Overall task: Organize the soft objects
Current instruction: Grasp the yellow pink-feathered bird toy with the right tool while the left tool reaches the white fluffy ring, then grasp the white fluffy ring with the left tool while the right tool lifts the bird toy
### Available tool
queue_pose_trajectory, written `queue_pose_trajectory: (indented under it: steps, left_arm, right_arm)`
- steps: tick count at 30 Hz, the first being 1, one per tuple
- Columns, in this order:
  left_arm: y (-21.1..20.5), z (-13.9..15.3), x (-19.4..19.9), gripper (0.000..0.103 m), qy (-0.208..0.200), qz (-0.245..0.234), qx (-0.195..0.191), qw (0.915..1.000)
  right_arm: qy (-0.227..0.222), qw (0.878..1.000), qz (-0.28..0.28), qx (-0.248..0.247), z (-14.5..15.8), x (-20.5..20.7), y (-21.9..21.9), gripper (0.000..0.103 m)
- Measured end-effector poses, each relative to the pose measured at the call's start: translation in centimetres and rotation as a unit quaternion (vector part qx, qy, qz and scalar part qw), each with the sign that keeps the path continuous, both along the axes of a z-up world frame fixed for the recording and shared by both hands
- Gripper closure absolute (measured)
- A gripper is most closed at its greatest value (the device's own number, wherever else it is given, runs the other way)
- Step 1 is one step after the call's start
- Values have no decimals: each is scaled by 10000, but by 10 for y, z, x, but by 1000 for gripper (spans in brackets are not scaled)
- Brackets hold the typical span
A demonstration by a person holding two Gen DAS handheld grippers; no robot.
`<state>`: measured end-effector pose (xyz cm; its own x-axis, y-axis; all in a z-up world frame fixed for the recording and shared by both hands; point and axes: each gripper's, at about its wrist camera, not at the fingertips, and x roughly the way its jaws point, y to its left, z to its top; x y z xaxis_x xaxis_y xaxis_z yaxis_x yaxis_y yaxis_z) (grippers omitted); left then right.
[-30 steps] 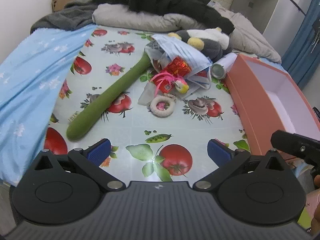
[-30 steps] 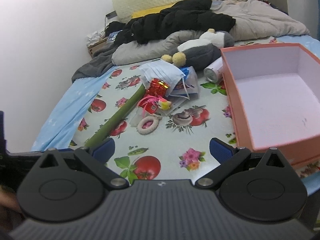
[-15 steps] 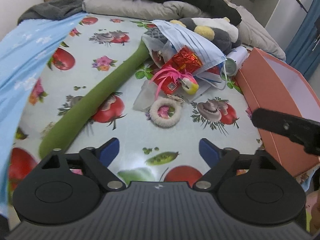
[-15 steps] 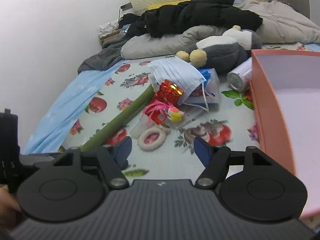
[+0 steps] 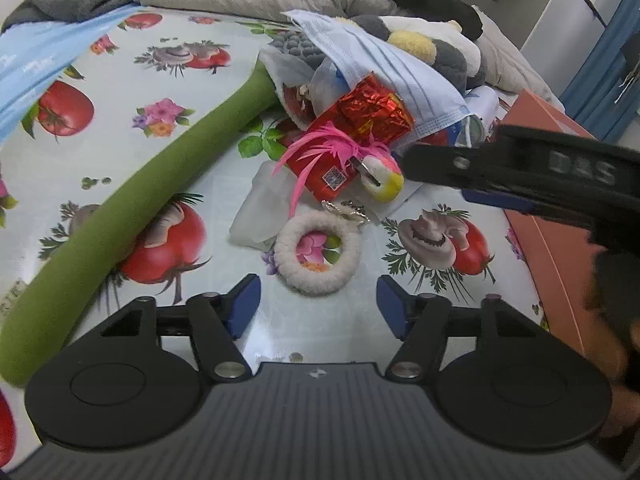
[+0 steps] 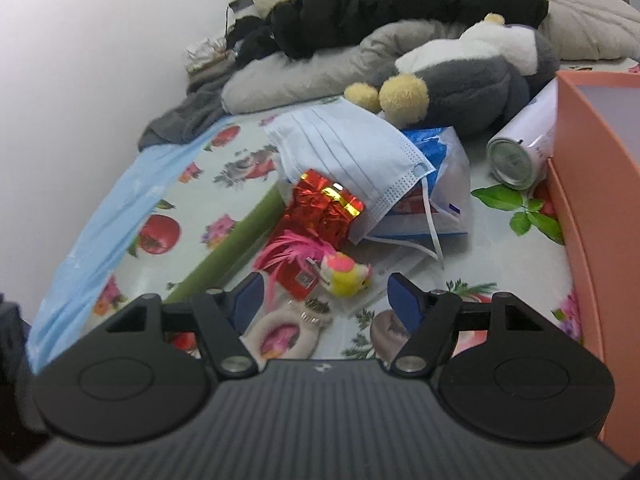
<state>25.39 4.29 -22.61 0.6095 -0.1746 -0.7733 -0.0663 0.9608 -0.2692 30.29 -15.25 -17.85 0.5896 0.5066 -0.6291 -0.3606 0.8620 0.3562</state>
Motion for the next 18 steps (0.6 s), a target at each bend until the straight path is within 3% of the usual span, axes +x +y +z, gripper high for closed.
queue_pose_trajectory:
  steps: [7, 10, 11, 15, 18]
  left_arm:
    - [6, -9, 9, 50, -119, 60, -295, 9995]
    - [5, -10, 14, 75, -98, 61, -375, 9992]
    - [4, -11, 14, 82, -86, 64, -387, 9992]
    - [3, -10, 9, 94, -135, 66, -439, 9989]
    - [4, -5, 2, 98, -187, 99, -476, 9986]
  right_arm:
    - [155, 9997, -12, -208, -26, 33, 16, 43]
    - [311, 9993, 52, -186, -36, 40, 21, 58]
    - [357, 9992, 99, -172, -37, 42, 22, 58]
    - [283, 9992, 209, -211, -32, 37, 24, 60]
    - [217, 9991, 232, -265, -24, 30, 21, 61]
